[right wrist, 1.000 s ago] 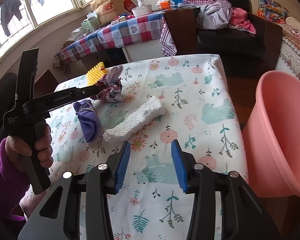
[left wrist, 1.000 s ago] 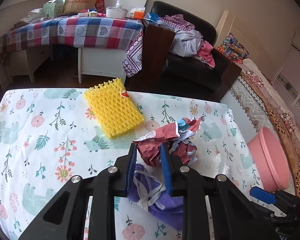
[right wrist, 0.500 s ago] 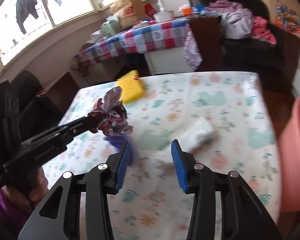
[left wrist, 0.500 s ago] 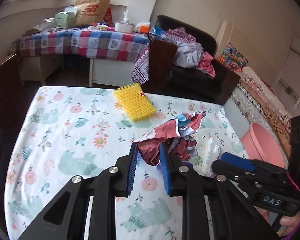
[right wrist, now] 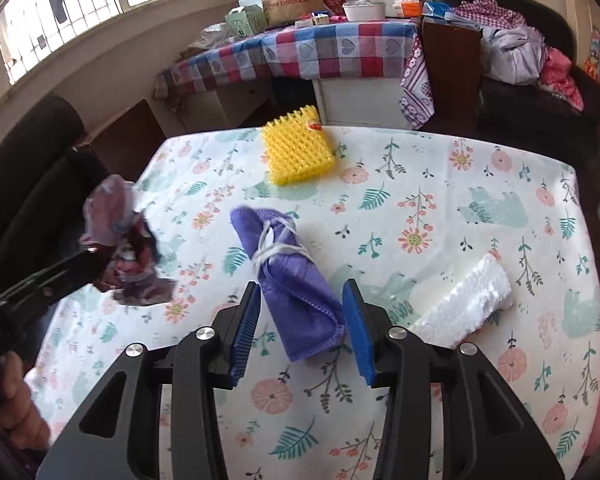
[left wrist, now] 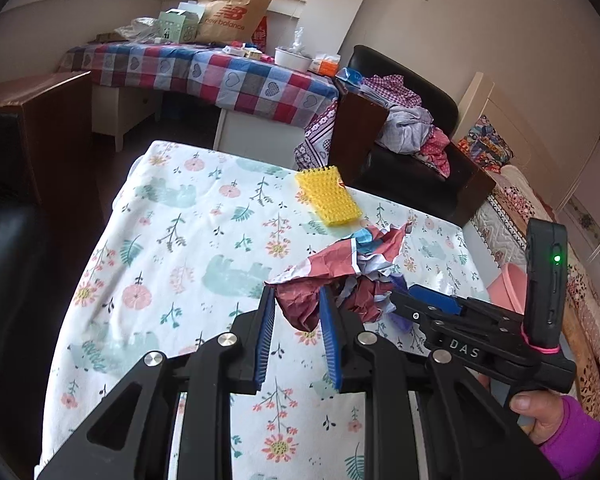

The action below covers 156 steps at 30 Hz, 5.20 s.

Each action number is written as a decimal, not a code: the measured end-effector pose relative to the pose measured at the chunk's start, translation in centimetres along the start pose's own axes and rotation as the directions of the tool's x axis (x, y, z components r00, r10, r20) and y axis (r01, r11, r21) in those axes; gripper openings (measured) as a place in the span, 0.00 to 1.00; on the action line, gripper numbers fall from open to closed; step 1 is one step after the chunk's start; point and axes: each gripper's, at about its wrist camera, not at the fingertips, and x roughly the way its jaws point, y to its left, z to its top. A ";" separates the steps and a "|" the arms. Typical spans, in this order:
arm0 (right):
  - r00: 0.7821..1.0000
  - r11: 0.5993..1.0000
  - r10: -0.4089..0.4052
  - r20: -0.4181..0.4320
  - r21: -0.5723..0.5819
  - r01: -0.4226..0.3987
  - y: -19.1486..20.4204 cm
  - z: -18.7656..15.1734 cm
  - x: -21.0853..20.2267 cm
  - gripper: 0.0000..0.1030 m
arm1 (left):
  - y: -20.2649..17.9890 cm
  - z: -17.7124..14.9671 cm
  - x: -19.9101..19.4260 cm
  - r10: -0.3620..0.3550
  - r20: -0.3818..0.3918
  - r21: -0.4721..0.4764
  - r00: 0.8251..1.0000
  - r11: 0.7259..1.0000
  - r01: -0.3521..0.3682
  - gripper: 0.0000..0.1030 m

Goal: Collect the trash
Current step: 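Grasp the purple cloth bundle with the right tool while the left holds the wrapper, then carry both items over the pink bucket and open both tools, then move both open tools back over the table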

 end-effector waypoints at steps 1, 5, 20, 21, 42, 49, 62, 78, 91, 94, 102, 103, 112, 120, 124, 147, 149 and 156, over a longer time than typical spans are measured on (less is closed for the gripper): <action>1.000 1.000 0.022 -0.008 0.011 -0.022 -0.1 -0.2 0.1 0.42 | 0.0 -0.1 0.1 0.000 -0.001 -0.003 1.000 1.000 0.000 0.21; 0.999 0.999 0.027 -0.023 -0.044 -0.028 1.2 -0.8 0.0 0.36 | 0.5 -0.4 0.2 0.000 -0.009 -0.016 1.000 1.000 0.000 0.21; 0.998 0.997 -0.009 -0.068 -0.072 0.004 3.0 -4.5 -2.4 0.38 | 1.7 -0.9 -0.1 -0.002 -0.009 -0.048 1.000 0.999 0.002 0.21; 0.998 0.998 -0.008 -0.056 -0.069 0.004 2.9 -4.7 -2.5 0.38 | 1.7 -1.0 -0.1 -0.003 -0.009 -0.049 1.000 0.999 0.002 0.21; 0.997 0.991 -0.020 -0.070 -0.135 0.011 4.5 -4.8 -2.2 0.59 | 1.7 -1.3 -0.4 -0.010 -0.003 -0.048 1.000 0.999 0.010 0.21; 1.000 0.990 0.010 -0.013 -0.143 -0.012 4.4 -4.6 -3.7 0.59 | 1.4 -1.3 -0.9 -0.009 0.005 -0.030 1.000 1.000 0.009 0.21; 1.000 0.994 0.018 0.010 -0.105 -0.017 2.7 -3.7 -3.8 0.17 | 0.6 -1.1 -1.8 0.001 0.024 -0.008 1.000 1.000 0.000 0.21; 0.966 0.991 -0.122 0.230 0.073 0.108 -5.1 -4.4 -14.3 0.17 | -9.7 1.2 -0.6 -0.133 0.022 0.171 0.991 0.977 0.127 0.21; 0.888 0.899 -0.387 0.250 0.316 0.303 -16.8 -8.2 -20.6 0.17 | -23.1 0.8 3.8 -0.285 -0.088 0.351 0.955 0.888 0.297 0.21; 0.879 0.878 -0.412 0.241 0.363 0.313 -18.7 -9.1 -21.1 0.17 | -26.2 0.0 5.3 -0.297 -0.121 0.386 0.947 0.865 0.321 0.21; 0.877 0.845 -0.437 0.202 0.425 0.323 -21.8 -10.8 -21.1 0.17 | -32.1 -2.1 8.9 -0.307 -0.199 0.447 0.931 0.817 0.365 0.21; 0.877 0.843 -0.438 0.199 0.430 0.323 -22.2 -10.9 -21.0 0.17 | -32.7 -2.4 9.3 -0.304 -0.205 0.458 0.930 0.810 0.366 0.21; 0.879 0.826 -0.445 0.173 0.459 0.328 -23.8 -11.5 -20.2 0.17 | -34.7 -3.7 12.1 -0.252 -0.253 0.493 0.934 0.797 0.348 0.21; 0.877 0.817 -0.452 0.163 0.470 0.334 -24.2 -11.6 -19.9 0.17 | -35.5 -4.4 12.7 -0.248 -0.272 0.501 0.930 0.788 0.357 0.22; 0.874 0.813 -0.457 0.163 0.476 0.336 -24.4 -11.6 -20.0 0.17 | -35.6 -4.5 12.5 -0.263 -0.273 0.501 0.925 0.782 0.370 0.24; 0.874 0.786 -0.471 0.116 0.504 0.357 -24.8 -11.5 -19.3 0.36 | -32.3 -3.2 10.0 -0.311 -0.240 0.428 0.920 0.816 0.387 0.45; 0.873 0.786 -0.474 0.114 0.501 0.362 -24.7 -11.4 -19.3 0.36 | -31.6 -3.0 10.1 -0.304 -0.239 0.419 0.922 0.825 0.380 0.45; 0.877 0.803 -0.465 0.120 0.475 0.361 -23.2 -10.3 -18.8 0.36 | -28.6 -2.5 10.0 -0.273 -0.228 0.383 0.934 0.857 0.344 0.45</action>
